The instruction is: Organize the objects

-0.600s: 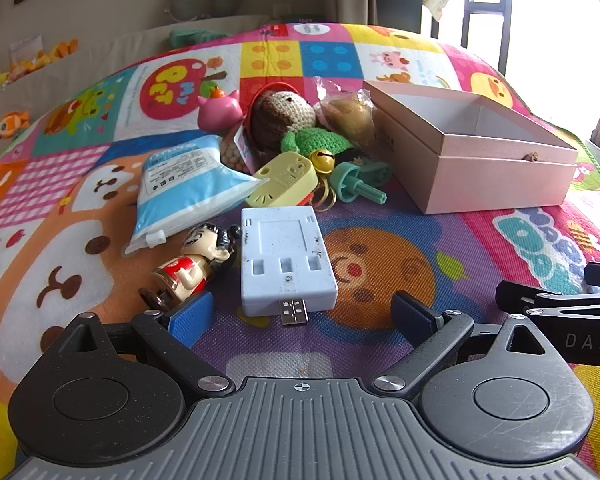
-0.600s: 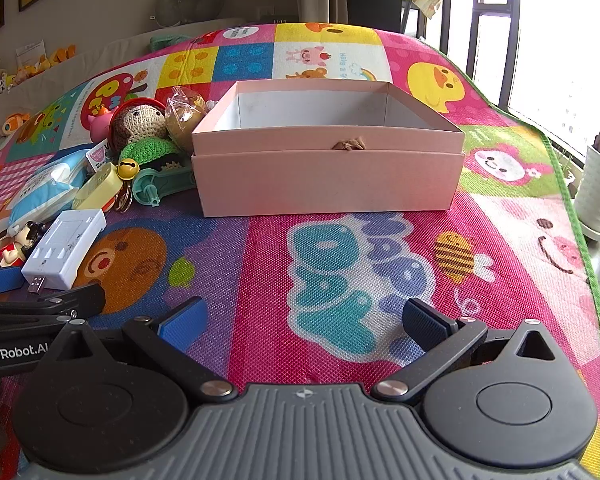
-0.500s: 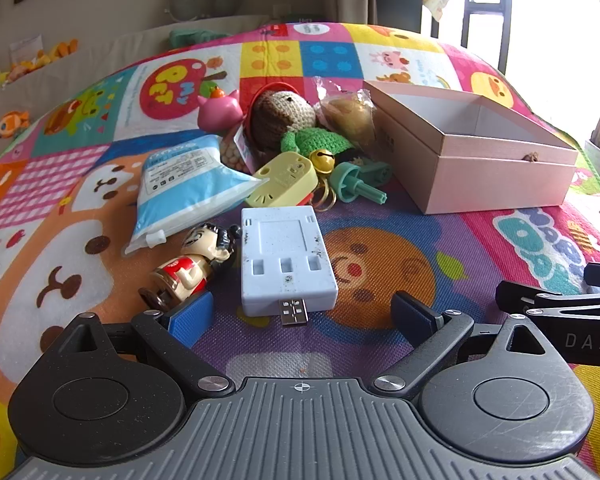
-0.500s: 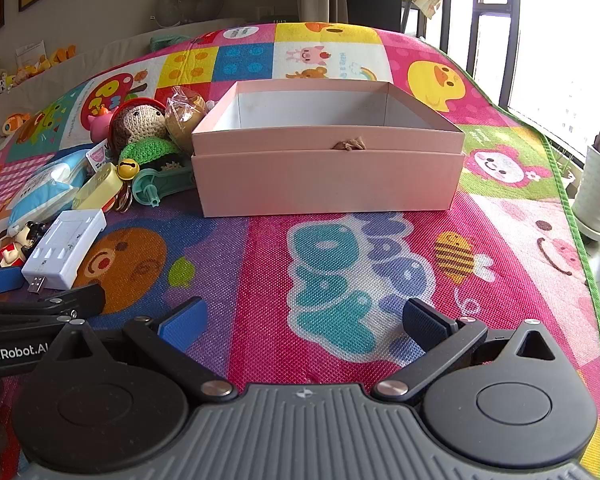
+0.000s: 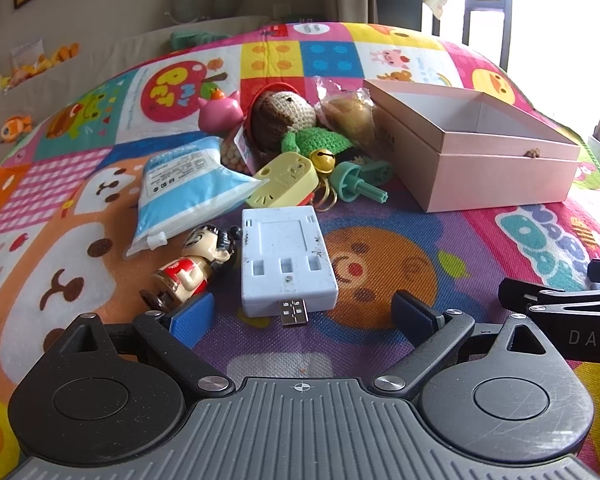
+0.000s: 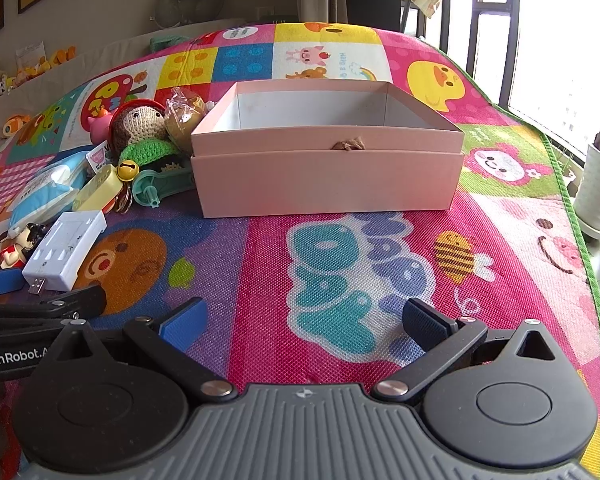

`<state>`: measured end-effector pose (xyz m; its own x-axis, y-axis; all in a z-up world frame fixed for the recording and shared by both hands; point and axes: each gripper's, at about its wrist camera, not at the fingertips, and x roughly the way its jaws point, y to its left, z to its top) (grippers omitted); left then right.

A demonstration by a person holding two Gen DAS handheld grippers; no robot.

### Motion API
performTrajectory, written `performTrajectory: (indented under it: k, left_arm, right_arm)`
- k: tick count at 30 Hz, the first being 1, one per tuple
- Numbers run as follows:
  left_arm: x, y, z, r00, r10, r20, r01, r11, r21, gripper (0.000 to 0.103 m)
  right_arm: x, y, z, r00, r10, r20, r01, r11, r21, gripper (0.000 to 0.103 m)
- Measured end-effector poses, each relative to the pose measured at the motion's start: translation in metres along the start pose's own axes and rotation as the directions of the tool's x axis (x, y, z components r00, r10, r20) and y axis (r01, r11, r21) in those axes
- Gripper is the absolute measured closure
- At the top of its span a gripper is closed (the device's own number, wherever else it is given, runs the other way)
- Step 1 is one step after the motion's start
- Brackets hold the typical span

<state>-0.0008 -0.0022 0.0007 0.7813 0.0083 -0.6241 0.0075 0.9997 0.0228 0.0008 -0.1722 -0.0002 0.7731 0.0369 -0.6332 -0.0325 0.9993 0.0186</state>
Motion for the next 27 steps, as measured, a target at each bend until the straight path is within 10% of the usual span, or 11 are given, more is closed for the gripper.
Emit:
performTrajectory:
  k: [8,12,19,27]
  left_arm:
    - [-0.003,0.009,0.0,0.999,-0.036,0.008,0.036,0.999,-0.034,0.006]
    - [-0.026,0.02,0.005,0.998,-0.061,0.022,0.062,0.997,-0.038,0.022]
    - [-0.03,0.081,0.08,0.989,0.011,0.149,0.017,0.982,-0.191,0.022]
    - [0.082,0.105,0.104,0.994,0.069,-0.082,-0.084,0.976,-0.202,0.028]
  right_arm:
    - [-0.001,0.0,0.0,1.0,0.003,-0.001,-0.003,1.0,0.001,0.0]
    - [-0.002,-0.006,0.001,0.999,0.039,-0.023,-0.04,0.999,-0.025,0.0]
    - [-0.004,-0.007,0.004,0.996,0.066,-0.065,-0.07,0.996,-0.061,0.0]
    - [-0.008,-0.011,0.003,0.993,0.081,-0.091,-0.087,0.994,-0.068,0.0]
